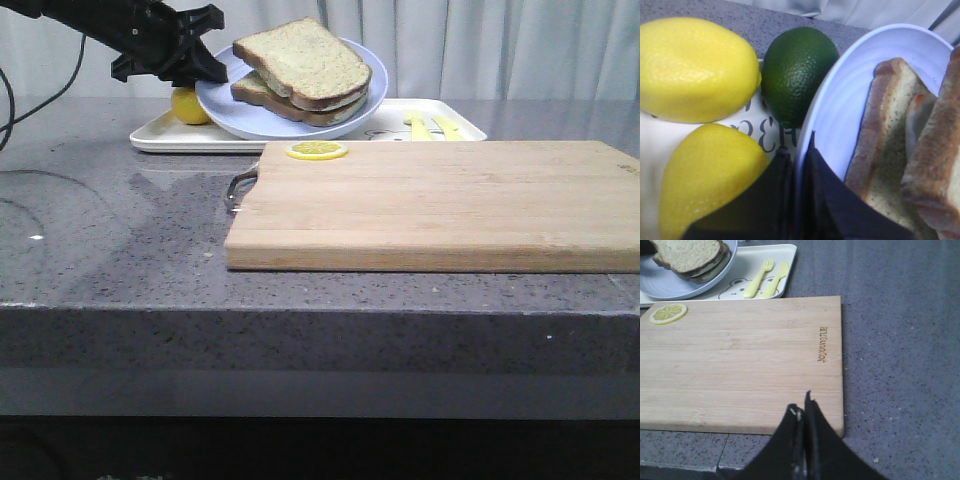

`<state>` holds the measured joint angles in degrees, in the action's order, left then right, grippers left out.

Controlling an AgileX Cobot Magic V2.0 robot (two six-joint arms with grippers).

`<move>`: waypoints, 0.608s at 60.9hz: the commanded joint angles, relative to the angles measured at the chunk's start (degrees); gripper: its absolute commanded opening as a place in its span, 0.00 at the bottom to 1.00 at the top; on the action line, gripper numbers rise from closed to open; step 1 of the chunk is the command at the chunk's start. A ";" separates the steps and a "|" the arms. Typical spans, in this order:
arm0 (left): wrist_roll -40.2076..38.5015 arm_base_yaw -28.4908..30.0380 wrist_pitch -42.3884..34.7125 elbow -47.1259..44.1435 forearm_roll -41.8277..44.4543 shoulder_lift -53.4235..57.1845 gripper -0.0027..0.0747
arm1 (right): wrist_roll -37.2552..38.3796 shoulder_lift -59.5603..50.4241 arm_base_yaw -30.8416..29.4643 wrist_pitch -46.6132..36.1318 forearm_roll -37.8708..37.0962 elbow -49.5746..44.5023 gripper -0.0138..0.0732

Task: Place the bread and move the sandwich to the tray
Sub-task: 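Lower the plate onto the white tray beside the lemons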

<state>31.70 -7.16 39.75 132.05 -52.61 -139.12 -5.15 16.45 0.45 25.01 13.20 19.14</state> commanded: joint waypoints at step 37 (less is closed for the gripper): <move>7.82 -2.03 -3.99 1.98 -1.74 2.00 0.01 | -0.31 0.39 -0.26 -4.85 0.51 1.53 0.09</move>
<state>37.57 -8.65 38.20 132.18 -53.38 -140.69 -5.15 16.45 0.45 24.91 13.20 19.14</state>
